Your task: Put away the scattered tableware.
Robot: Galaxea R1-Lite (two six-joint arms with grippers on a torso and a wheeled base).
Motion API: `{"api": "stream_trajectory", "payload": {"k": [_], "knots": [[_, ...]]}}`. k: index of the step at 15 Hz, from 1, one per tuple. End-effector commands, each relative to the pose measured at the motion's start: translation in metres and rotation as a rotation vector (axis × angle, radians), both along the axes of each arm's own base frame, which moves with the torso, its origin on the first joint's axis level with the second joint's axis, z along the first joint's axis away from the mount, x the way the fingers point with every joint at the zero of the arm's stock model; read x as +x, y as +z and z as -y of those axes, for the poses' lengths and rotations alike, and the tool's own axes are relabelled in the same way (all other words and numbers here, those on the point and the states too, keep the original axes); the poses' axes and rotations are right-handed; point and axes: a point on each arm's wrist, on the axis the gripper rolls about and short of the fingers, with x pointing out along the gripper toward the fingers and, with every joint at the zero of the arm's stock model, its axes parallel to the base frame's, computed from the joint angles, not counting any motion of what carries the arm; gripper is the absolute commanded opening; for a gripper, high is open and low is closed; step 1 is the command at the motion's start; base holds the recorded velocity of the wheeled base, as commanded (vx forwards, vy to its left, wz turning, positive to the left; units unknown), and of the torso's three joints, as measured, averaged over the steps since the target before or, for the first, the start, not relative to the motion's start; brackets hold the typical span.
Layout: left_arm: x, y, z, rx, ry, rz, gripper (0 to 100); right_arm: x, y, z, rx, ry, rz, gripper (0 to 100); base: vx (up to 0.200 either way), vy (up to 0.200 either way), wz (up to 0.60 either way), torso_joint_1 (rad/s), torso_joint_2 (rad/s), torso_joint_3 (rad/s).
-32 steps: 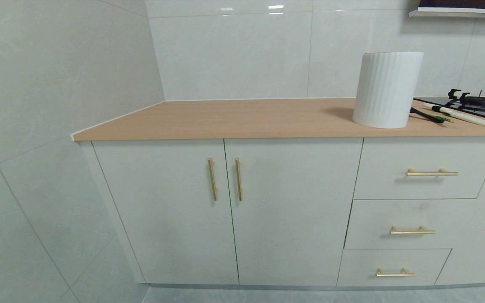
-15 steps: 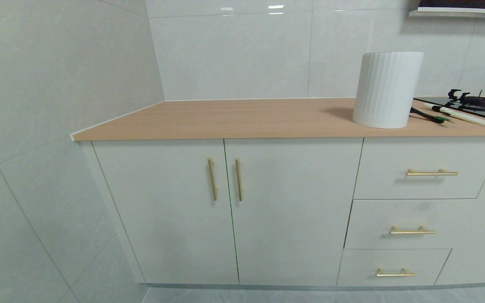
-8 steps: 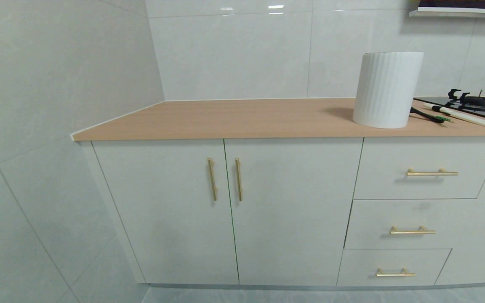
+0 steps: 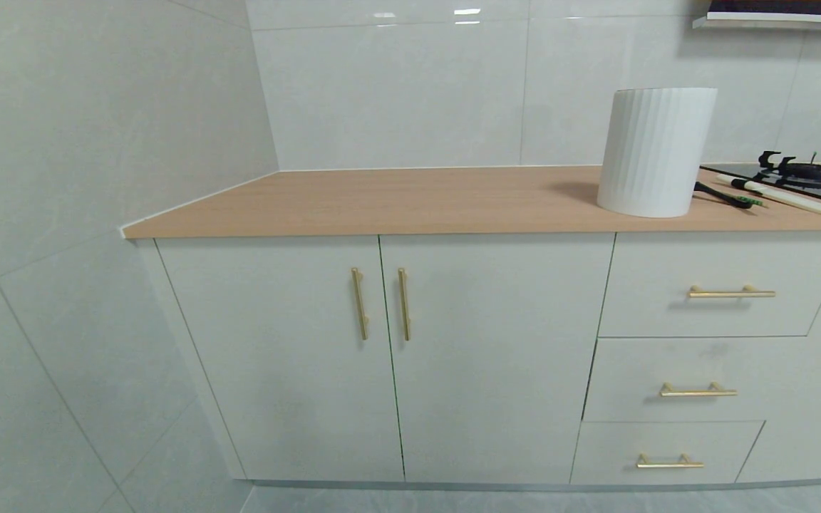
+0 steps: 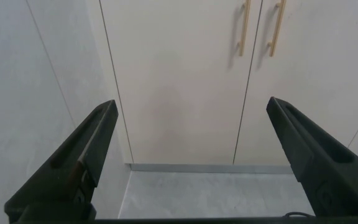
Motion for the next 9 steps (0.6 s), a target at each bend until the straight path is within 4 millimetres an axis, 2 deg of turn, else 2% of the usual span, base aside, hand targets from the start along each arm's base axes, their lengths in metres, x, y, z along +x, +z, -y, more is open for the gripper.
{"api": "stream_trajectory", "payload": {"k": [1, 9], "knots": [[0.0, 0.0, 0.0, 0.0, 0.001, 0.001, 100, 0.0002, 0.0001, 0.0, 0.0, 0.0, -0.002, 100, 0.0, 0.0, 0.0, 0.0, 0.0, 0.0], [0.0, 0.0, 0.0, -0.001, 0.001, 0.001, 100, 0.0002, 0.0001, 0.0, 0.0, 0.0, -0.002, 100, 0.0, -0.2, 0.0, 0.001, 0.0, 0.005]]}}
